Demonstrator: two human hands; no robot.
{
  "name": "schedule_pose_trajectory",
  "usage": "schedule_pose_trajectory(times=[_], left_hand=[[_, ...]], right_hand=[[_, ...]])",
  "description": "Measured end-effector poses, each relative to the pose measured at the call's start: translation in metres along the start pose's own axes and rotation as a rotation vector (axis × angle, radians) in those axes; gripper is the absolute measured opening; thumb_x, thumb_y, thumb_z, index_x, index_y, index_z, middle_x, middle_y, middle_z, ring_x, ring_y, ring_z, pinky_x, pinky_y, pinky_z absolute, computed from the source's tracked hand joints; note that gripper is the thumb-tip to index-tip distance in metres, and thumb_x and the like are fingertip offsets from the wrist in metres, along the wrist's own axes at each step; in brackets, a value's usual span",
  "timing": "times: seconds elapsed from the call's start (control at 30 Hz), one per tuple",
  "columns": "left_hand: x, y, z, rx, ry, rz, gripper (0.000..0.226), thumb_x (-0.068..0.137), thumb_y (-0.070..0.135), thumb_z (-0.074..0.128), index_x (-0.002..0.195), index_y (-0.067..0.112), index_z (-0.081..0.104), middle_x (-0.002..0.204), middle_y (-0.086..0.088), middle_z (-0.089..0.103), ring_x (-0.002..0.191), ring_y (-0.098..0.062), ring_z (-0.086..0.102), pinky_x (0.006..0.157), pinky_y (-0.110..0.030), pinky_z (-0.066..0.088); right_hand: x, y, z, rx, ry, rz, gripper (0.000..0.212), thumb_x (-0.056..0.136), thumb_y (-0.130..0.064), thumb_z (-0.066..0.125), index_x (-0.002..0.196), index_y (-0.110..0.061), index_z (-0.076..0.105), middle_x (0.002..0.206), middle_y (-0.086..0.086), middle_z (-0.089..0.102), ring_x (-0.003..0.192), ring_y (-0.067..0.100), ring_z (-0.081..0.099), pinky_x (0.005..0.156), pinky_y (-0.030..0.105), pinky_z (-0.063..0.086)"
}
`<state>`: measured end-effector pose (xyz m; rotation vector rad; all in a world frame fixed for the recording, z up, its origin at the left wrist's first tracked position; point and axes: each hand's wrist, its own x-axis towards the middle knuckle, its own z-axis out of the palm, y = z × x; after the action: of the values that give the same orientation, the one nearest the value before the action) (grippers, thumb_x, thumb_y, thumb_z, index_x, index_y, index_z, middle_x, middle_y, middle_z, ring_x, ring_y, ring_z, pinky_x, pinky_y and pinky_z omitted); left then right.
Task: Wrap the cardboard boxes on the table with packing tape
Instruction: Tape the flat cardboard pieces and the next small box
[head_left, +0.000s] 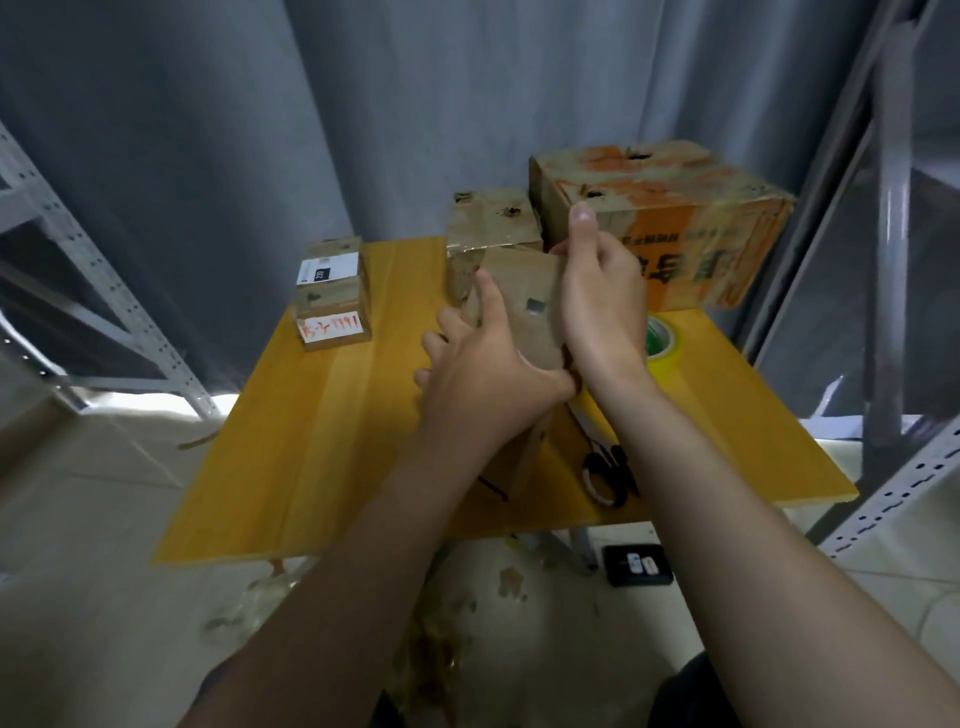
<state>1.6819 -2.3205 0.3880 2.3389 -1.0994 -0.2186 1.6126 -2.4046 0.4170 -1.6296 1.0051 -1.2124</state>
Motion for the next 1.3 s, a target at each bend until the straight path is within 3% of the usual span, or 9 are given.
schedule_pose_trajectory(times=[0.37, 0.53, 0.63, 0.7, 0.83, 0.93, 1.03, 1.17, 1.3], left_hand=[[0.007, -0.011, -0.004, -0.320, -0.027, 0.126, 0.136, 0.057, 0.068, 0.078, 0.165, 0.039, 0.001, 0.117, 0.014, 0.031, 0.135, -0.021, 0.039, 0.114, -0.038, 0.043], [0.009, -0.020, -0.021, -0.477, -0.109, 0.151, 0.139, 0.049, 0.068, 0.081, 0.165, 0.040, 0.011, 0.142, 0.010, 0.040, 0.136, -0.015, 0.047, 0.108, -0.035, 0.051], [0.010, -0.027, -0.035, -0.652, -0.167, 0.180, 0.130, 0.054, 0.056, 0.088, 0.164, 0.040, 0.020, 0.143, 0.006, 0.050, 0.119, -0.010, 0.064, 0.090, -0.022, 0.059], [0.012, -0.033, -0.040, -0.722, -0.176, 0.181, 0.118, 0.063, 0.045, 0.089, 0.162, 0.038, 0.025, 0.137, 0.003, 0.054, 0.103, -0.001, 0.070, 0.075, -0.014, 0.057], [0.019, -0.039, -0.038, -0.796, -0.139, 0.106, 0.103, 0.066, 0.048, 0.083, 0.156, 0.043, 0.032, 0.130, 0.001, 0.061, 0.100, -0.005, 0.071, 0.069, -0.012, 0.055], [0.019, -0.036, -0.034, -0.845, -0.139, 0.079, 0.102, 0.063, 0.051, 0.085, 0.153, 0.044, 0.035, 0.122, 0.001, 0.063, 0.097, -0.006, 0.069, 0.066, -0.012, 0.053], [0.015, -0.031, -0.028, -0.859, -0.209, 0.113, 0.106, 0.055, 0.052, 0.086, 0.150, 0.040, 0.041, 0.125, -0.008, 0.065, 0.105, -0.018, 0.072, 0.083, -0.029, 0.060], [0.011, -0.027, -0.023, -0.972, -0.304, 0.142, 0.085, 0.061, 0.042, 0.083, 0.139, 0.031, 0.052, 0.113, -0.006, 0.073, 0.098, -0.020, 0.072, 0.082, -0.039, 0.059], [0.007, -0.027, -0.024, -0.979, -0.359, 0.184, 0.077, 0.064, 0.041, 0.080, 0.136, 0.039, 0.054, 0.112, 0.001, 0.074, 0.099, -0.018, 0.071, 0.083, -0.037, 0.058]], right_hand=[[0.009, 0.010, 0.003, 0.248, 0.239, -0.244, 0.038, 0.112, -0.021, 0.034, 0.089, -0.020, 0.064, 0.076, -0.011, 0.059, 0.071, -0.009, 0.054, 0.068, 0.014, 0.040], [0.016, -0.001, 0.006, 0.251, 0.197, -0.335, 0.031, 0.110, -0.012, 0.043, 0.107, -0.006, 0.073, 0.089, -0.009, 0.067, 0.086, -0.004, 0.062, 0.079, 0.016, 0.047], [0.023, -0.015, 0.011, 0.198, 0.100, -0.393, 0.028, 0.109, -0.015, 0.045, 0.112, -0.005, 0.071, 0.101, -0.008, 0.070, 0.097, 0.000, 0.066, 0.085, 0.018, 0.049], [0.030, -0.021, 0.015, 0.175, 0.033, -0.365, 0.026, 0.109, -0.018, 0.047, 0.112, -0.007, 0.069, 0.088, -0.012, 0.067, 0.081, -0.004, 0.065, 0.076, 0.017, 0.050], [0.035, -0.027, 0.019, 0.275, -0.098, -0.223, 0.027, 0.107, -0.037, 0.042, 0.106, -0.020, 0.063, 0.077, 0.005, 0.065, 0.065, 0.021, 0.063, 0.068, 0.052, 0.055], [0.027, -0.035, 0.029, 0.332, -0.132, -0.082, 0.041, 0.096, -0.061, 0.033, 0.108, -0.030, 0.058, 0.103, -0.005, 0.067, 0.095, 0.016, 0.065, 0.087, 0.046, 0.053], [0.019, -0.036, 0.038, 0.298, -0.124, -0.059, 0.058, 0.092, -0.068, 0.024, 0.123, -0.030, 0.055, 0.123, -0.007, 0.061, 0.117, 0.011, 0.056, 0.095, 0.035, 0.042], [0.020, -0.039, 0.037, 0.397, -0.078, -0.013, 0.062, 0.094, -0.067, 0.022, 0.113, -0.025, 0.063, 0.114, -0.001, 0.069, 0.110, 0.017, 0.066, 0.098, 0.042, 0.051], [0.016, -0.038, 0.036, 0.417, -0.009, -0.079, 0.063, 0.097, -0.063, 0.021, 0.103, -0.021, 0.068, 0.103, -0.002, 0.071, 0.098, 0.007, 0.065, 0.088, 0.028, 0.045]])
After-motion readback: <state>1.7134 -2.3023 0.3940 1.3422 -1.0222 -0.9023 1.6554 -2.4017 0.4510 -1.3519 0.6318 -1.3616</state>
